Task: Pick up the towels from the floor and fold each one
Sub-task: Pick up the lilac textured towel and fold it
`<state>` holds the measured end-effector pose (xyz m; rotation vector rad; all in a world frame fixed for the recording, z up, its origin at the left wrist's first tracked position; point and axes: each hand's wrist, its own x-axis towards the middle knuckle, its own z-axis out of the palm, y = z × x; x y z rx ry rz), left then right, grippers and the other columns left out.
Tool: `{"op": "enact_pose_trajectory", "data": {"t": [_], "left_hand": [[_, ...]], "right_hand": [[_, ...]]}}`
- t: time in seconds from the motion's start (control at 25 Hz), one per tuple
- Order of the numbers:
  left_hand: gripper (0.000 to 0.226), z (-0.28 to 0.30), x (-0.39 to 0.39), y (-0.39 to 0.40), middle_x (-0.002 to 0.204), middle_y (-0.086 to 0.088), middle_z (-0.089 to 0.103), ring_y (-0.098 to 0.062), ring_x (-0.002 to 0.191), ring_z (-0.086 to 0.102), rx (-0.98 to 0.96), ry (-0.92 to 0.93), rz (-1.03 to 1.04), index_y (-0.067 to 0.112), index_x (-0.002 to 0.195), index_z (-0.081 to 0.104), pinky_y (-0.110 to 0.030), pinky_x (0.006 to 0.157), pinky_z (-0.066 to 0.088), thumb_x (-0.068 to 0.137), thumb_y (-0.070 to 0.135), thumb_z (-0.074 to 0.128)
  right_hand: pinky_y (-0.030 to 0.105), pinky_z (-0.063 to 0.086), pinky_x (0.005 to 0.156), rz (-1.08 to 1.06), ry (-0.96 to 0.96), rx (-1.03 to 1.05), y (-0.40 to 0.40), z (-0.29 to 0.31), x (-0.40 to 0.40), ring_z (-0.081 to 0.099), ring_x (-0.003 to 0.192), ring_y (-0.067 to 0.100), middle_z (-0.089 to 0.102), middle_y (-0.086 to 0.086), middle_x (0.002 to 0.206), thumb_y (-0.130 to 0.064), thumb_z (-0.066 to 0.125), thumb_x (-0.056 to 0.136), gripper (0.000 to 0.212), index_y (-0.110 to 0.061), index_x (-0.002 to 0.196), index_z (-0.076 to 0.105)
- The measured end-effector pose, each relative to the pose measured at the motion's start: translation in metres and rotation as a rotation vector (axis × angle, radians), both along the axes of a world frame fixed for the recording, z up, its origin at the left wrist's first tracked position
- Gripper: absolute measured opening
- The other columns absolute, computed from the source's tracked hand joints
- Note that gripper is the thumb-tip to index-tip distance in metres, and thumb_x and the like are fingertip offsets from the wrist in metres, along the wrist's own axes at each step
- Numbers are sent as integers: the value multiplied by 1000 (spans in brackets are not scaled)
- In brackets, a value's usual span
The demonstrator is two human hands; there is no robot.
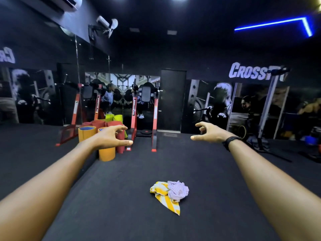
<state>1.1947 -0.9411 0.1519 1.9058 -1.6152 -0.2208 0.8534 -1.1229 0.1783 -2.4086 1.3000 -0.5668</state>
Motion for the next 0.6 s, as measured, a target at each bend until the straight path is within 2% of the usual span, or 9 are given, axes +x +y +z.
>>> {"op": "enact_pose_trajectory", "data": {"t": [0.08, 0.24, 0.44, 0.6], "left_hand": [[78, -7, 6, -20, 141, -1, 48, -17, 131, 45, 9, 23, -33, 24, 142, 42, -28, 101, 37, 75, 48, 75], [96, -16, 17, -58, 142, 0, 48, -18, 129, 47, 14, 60, -38, 25, 141, 42, -27, 98, 40, 59, 64, 73], [75, -17, 14, -122, 142, -2, 48, -20, 130, 46, 4, 47, -70, 22, 141, 42, -30, 103, 36, 77, 46, 74], [73, -23, 1, -177, 139, -6, 51, -20, 129, 47, -7, 26, -46, 17, 140, 45, -29, 102, 37, 78, 42, 75]], "right_hand": [[33, 41, 105, -6, 23, 26, -7, -6, 8, 50, 124, 20, 49, 9, 139, -47, 75, 76, 80, -21, 142, 39], [35, 41, 106, -27, 71, 57, -24, -11, 12, 47, 130, 22, 42, 10, 146, -46, 75, 77, 82, -22, 145, 36], [34, 41, 106, -81, 30, 25, -65, -4, 8, 48, 128, 20, 44, 8, 144, -47, 76, 76, 80, -24, 143, 39], [35, 40, 107, -93, 21, 32, -111, -14, -5, 46, 130, 20, 44, 8, 145, -47, 75, 76, 79, -23, 143, 39]]}}
